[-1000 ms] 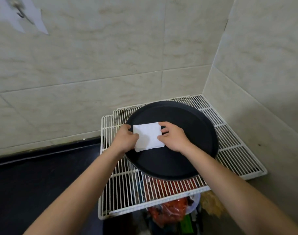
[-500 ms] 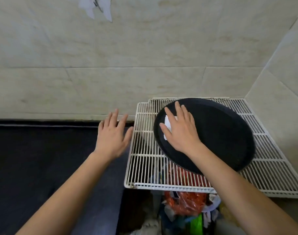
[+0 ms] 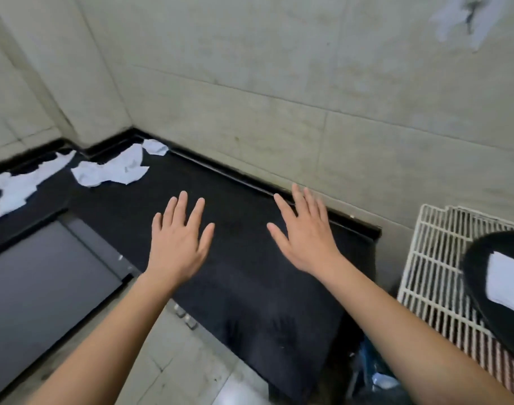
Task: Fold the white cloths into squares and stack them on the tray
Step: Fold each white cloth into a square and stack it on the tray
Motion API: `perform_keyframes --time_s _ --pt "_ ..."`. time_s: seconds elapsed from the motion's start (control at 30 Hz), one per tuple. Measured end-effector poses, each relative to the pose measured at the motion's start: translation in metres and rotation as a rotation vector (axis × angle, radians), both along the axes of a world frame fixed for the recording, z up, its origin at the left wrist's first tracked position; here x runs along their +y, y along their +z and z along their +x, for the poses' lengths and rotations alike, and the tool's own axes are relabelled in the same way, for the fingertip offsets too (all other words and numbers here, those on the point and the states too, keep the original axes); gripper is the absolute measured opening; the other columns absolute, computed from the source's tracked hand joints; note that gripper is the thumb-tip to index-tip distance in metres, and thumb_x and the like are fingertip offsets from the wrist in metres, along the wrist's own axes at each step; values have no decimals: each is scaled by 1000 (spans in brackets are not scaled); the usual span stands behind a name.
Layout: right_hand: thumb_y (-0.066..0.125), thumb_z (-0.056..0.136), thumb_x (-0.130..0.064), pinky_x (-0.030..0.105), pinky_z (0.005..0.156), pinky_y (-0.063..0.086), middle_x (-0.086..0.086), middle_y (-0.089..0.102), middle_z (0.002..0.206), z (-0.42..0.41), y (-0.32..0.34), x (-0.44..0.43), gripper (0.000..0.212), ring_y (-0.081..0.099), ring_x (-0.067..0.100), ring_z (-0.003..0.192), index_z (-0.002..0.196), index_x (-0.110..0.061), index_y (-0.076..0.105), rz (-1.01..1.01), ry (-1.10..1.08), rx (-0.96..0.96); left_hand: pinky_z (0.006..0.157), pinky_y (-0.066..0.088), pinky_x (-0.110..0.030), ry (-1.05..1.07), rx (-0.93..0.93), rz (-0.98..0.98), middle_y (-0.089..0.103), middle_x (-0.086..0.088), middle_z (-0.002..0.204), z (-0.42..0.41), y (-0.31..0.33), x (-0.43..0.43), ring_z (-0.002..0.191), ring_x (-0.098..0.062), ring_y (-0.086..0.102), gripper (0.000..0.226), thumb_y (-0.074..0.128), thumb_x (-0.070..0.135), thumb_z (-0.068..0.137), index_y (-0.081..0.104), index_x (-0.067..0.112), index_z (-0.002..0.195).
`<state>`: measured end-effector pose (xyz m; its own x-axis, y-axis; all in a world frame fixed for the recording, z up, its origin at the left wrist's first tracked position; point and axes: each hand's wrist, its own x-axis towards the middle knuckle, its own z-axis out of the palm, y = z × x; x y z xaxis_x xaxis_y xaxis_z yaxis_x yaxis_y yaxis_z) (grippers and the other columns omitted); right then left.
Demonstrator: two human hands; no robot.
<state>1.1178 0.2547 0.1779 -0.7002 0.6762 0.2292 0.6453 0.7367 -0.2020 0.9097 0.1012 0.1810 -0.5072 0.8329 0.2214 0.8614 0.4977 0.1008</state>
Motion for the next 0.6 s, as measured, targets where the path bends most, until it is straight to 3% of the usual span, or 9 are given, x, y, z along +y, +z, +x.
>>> perform_keyframes --time_s 0.33,0.6 --pt "32 103 -54 49 122 3 15 -2 167 -303 -23 -123 66 1 34 153 159 -25 15 11 263 -71 112 30 -59 290 -10 -76 21 -19 161 -236 -17 -197 148 -37 22 72 14 55 96 34 17 153" --pt "34 103 -53 48 123 2 14 -4 167 -447 -44 -189 67 -3 32 154 160 -25 12 -49 412 -112 119 18 -56 440 -97 -62 2 -12 166 -358 -37 -272 152 -31 2 68 15 55 99 19 21 158"
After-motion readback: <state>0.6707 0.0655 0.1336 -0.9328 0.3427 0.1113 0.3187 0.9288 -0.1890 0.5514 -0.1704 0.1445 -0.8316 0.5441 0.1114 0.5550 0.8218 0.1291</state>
